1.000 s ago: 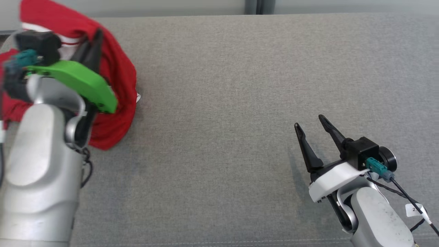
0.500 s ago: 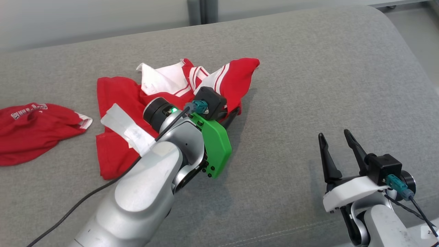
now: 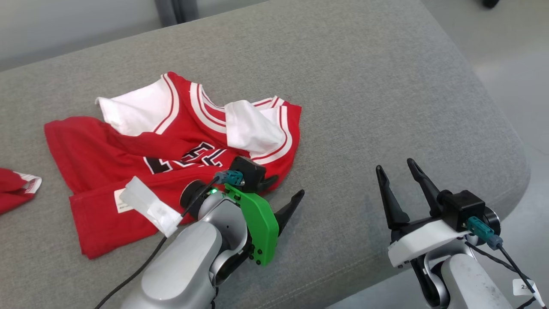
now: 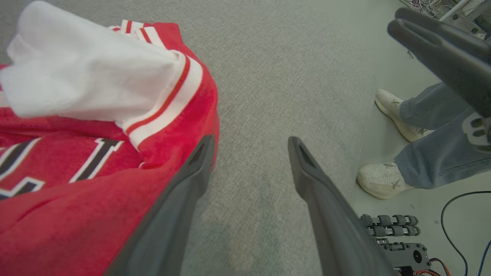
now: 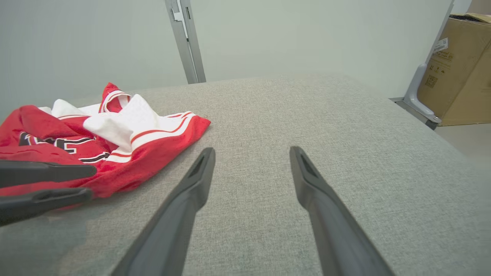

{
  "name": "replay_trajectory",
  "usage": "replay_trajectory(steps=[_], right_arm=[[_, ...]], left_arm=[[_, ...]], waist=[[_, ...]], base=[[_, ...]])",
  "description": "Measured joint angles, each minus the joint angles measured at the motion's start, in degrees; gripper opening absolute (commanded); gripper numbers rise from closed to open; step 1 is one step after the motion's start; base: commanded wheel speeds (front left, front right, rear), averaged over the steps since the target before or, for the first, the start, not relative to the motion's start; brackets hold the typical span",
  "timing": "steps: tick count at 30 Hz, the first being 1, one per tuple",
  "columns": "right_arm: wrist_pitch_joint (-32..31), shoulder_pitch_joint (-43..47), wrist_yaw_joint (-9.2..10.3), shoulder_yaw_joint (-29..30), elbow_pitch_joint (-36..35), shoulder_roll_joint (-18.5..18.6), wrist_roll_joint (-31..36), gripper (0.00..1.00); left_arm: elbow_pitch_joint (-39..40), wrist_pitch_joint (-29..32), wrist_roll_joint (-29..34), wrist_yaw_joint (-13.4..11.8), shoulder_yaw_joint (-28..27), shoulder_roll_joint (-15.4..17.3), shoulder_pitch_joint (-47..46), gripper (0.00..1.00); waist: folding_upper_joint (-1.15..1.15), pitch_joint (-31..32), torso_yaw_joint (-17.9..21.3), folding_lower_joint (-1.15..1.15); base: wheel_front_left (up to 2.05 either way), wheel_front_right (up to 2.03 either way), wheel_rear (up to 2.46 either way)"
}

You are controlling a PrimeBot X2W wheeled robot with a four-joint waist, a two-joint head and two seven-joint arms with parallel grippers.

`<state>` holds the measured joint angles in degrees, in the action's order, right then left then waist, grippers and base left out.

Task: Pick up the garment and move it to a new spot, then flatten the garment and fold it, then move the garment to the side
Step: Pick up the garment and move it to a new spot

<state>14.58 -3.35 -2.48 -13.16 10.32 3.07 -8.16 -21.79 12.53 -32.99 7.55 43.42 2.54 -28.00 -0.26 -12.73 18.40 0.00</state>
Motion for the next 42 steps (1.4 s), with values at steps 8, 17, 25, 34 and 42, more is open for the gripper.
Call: replay_trajectory(steps=[8,17,25,34,42], right_arm=[[0.00,-5.66,-1.10,-1.20,0.04,0.24,2.16,1.00],[-0.24,-13.68,-2.58,-5.84,8.93,0.73,5.31,1.00],[-3.74,-19.51,-3.39,-6.23,15.02,1.23,5.37,1.00],[-4.54,-23.72,-3.58,-6.06,18.95,2.21,5.35,1.00],[-4.48,-25.64,-4.07,-8.11,22.27,1.65,5.16,1.00]], left_arm=[[2.86,-5.87,-0.30,-0.22,-3.31,0.07,-0.24,1.00],[5.47,-10.13,1.31,-4.38,-8.64,3.90,0.75,1.00],[4.57,-11.09,1.40,-6.95,-11.82,8.05,5.80,1.00],[1.79,-11.03,1.10,-7.06,-12.70,9.68,5.76,1.00],[-1.58,-10.47,0.75,-6.92,-13.73,11.47,5.49,1.00]], waist=[[0.00,-1.52,0.37,0.00],[0.00,-0.64,-5.39,0.00],[0.00,-0.01,-11.47,0.00],[0.00,-0.45,-18.25,0.00],[0.00,-1.31,-20.48,0.00]], base=[[0.00,0.00,0.00],[0.00,0.00,0.00],[0.00,0.00,0.00],[0.00,0.00,0.00],[0.00,0.00,0.00]])
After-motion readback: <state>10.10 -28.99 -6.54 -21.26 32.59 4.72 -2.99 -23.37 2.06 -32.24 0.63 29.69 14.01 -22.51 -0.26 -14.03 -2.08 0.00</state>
